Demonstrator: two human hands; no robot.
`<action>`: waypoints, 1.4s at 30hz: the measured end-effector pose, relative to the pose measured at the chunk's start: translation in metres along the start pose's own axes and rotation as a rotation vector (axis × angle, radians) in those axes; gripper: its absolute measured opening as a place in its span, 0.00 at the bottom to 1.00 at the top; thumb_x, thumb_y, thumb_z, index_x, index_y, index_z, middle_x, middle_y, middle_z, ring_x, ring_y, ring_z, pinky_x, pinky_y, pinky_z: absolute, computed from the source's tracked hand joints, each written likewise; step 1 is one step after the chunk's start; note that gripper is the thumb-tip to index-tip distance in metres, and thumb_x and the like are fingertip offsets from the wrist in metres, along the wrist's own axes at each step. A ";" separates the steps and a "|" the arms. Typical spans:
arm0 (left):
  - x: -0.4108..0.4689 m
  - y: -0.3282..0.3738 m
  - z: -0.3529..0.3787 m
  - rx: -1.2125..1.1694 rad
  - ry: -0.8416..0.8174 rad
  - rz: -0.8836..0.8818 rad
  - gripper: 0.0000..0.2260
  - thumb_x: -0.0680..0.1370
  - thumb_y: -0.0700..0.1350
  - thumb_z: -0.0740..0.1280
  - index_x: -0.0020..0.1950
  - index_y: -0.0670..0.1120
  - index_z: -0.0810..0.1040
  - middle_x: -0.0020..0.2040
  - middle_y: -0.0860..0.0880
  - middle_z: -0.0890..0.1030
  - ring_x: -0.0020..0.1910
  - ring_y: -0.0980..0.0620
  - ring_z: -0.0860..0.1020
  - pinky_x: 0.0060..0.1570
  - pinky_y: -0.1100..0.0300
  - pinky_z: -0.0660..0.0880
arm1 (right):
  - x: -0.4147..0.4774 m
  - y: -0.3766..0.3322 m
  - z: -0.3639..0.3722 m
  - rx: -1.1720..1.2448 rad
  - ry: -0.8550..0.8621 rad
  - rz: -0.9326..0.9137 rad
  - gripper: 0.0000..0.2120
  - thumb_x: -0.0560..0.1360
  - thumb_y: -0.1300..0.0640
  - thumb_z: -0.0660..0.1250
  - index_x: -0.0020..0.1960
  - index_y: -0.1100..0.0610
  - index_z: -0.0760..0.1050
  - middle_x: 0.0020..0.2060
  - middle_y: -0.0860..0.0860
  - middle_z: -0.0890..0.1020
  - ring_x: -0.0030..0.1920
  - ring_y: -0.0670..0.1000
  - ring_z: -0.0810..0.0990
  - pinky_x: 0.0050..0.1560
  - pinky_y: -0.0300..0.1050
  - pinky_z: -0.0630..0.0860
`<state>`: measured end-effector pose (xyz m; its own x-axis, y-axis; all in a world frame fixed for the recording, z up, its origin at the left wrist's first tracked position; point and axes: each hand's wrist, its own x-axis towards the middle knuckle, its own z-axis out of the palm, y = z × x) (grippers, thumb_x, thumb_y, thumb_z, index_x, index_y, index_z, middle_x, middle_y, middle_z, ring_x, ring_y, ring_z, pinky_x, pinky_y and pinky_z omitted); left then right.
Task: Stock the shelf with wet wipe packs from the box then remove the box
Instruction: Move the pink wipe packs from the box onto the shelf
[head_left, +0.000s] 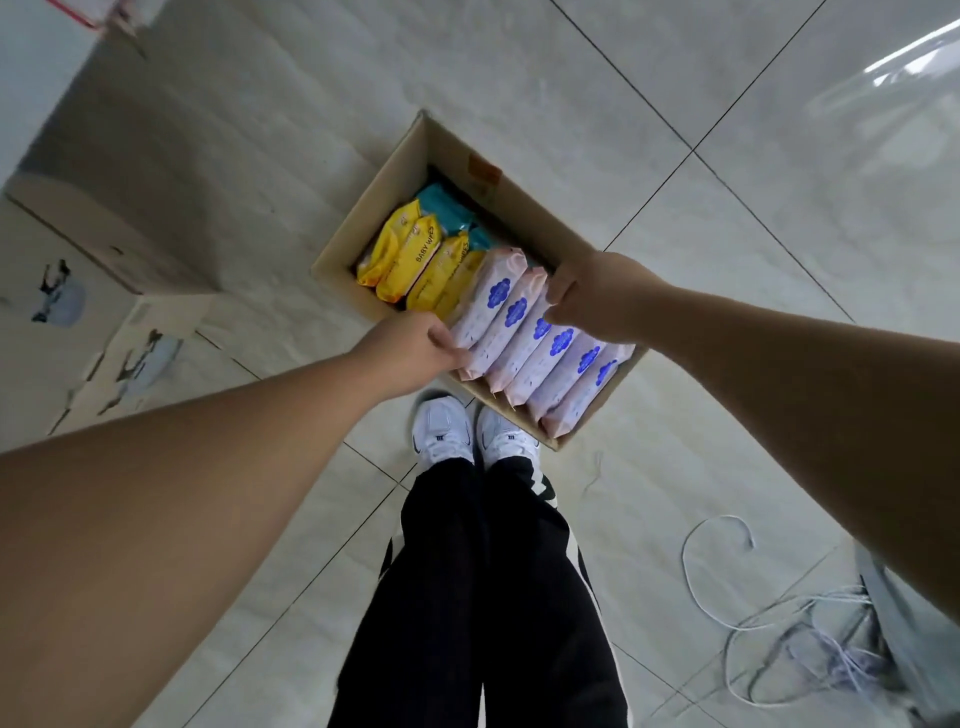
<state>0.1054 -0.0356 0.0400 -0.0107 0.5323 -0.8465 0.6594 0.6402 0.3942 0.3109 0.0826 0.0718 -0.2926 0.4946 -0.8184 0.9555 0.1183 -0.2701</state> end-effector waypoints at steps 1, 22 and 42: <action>0.008 -0.004 0.004 0.000 0.003 0.003 0.17 0.72 0.59 0.75 0.53 0.49 0.80 0.49 0.52 0.82 0.49 0.52 0.79 0.49 0.54 0.76 | 0.008 0.000 0.002 0.001 0.003 -0.017 0.09 0.76 0.52 0.71 0.56 0.50 0.82 0.42 0.47 0.79 0.44 0.51 0.77 0.45 0.42 0.70; 0.091 -0.052 -0.016 0.276 0.275 0.028 0.17 0.80 0.55 0.63 0.60 0.44 0.74 0.53 0.42 0.82 0.52 0.38 0.79 0.47 0.52 0.74 | 0.100 -0.028 0.039 0.102 0.209 -0.103 0.27 0.73 0.60 0.71 0.69 0.49 0.67 0.62 0.54 0.71 0.52 0.58 0.80 0.53 0.51 0.78; 0.089 -0.038 -0.020 -0.137 0.383 0.014 0.05 0.82 0.49 0.65 0.49 0.49 0.75 0.48 0.49 0.81 0.46 0.48 0.78 0.45 0.55 0.75 | 0.122 -0.037 0.040 0.056 -0.144 0.105 0.22 0.69 0.45 0.79 0.51 0.56 0.75 0.40 0.49 0.79 0.40 0.49 0.77 0.39 0.43 0.71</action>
<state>0.0643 -0.0017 -0.0434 -0.2991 0.6928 -0.6561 0.5555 0.6855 0.4706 0.2385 0.1042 -0.0389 -0.1973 0.3732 -0.9065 0.9788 0.0224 -0.2038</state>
